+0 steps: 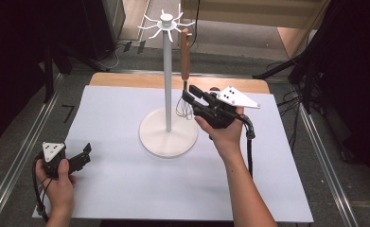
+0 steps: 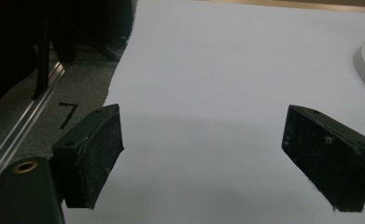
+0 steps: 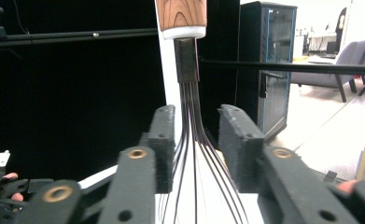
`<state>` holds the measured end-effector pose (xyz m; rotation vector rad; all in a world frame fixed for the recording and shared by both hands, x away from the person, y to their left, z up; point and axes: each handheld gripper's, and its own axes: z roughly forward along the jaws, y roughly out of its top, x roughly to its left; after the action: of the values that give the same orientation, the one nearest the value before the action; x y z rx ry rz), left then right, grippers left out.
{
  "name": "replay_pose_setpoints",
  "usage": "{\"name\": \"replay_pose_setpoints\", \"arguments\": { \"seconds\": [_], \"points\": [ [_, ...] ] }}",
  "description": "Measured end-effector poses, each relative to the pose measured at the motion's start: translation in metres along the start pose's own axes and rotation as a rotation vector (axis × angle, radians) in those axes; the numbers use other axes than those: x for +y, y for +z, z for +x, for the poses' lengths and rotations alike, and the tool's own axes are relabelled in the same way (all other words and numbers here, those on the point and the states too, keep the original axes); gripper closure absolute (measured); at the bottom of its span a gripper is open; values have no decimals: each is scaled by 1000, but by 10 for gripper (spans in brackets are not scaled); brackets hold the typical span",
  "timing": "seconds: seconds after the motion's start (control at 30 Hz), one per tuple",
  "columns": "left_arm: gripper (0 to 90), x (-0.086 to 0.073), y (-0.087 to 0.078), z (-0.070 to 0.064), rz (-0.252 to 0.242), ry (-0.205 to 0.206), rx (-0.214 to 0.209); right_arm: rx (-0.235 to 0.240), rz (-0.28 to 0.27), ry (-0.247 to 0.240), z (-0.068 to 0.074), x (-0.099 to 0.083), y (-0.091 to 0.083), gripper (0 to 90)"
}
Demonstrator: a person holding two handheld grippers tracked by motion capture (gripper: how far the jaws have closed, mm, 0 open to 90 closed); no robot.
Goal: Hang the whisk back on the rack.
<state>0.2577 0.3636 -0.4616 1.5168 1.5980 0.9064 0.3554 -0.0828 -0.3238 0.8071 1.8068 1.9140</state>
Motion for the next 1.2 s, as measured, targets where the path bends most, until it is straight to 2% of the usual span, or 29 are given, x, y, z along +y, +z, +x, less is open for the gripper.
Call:
{"name": "replay_pose_setpoints", "arguments": {
  "seconds": [0.07,0.2,0.33,0.5,0.53,0.6,0.63,0.67,0.77,0.8,0.97,1.2],
  "points": [
    [132,0,0,0,-1,1,-1,0,11,-4,0,0,-2,601],
    [132,0,0,0,-1,-1,-1,-14,33,-5,0,0,-8,475],
    [132,0,0,0,-2,0,0,-85,58,-6,-3,-2,-18,303],
    [132,0,0,0,-2,2,1,-186,86,2,-13,-8,-36,194],
    [132,0,0,0,-2,1,1,-186,86,2,-13,-8,-36,194],
    [132,0,0,-1,-2,2,1,-224,96,7,-16,-12,-43,177],
    [132,0,0,-1,-2,2,1,-261,108,21,-19,-16,-49,167],
    [132,0,0,-1,-1,4,1,-261,108,21,-19,-16,-49,167],
    [132,0,0,-1,-4,9,3,-307,130,35,-27,-25,-63,167],
    [132,0,0,-1,-4,9,3,-307,130,35,-27,-25,-63,167],
    [132,0,0,-1,-4,9,6,-366,159,24,-37,-38,-83,170],
    [133,0,0,-2,-5,12,5,-403,177,36,-44,-51,-99,171]
  ]
}}
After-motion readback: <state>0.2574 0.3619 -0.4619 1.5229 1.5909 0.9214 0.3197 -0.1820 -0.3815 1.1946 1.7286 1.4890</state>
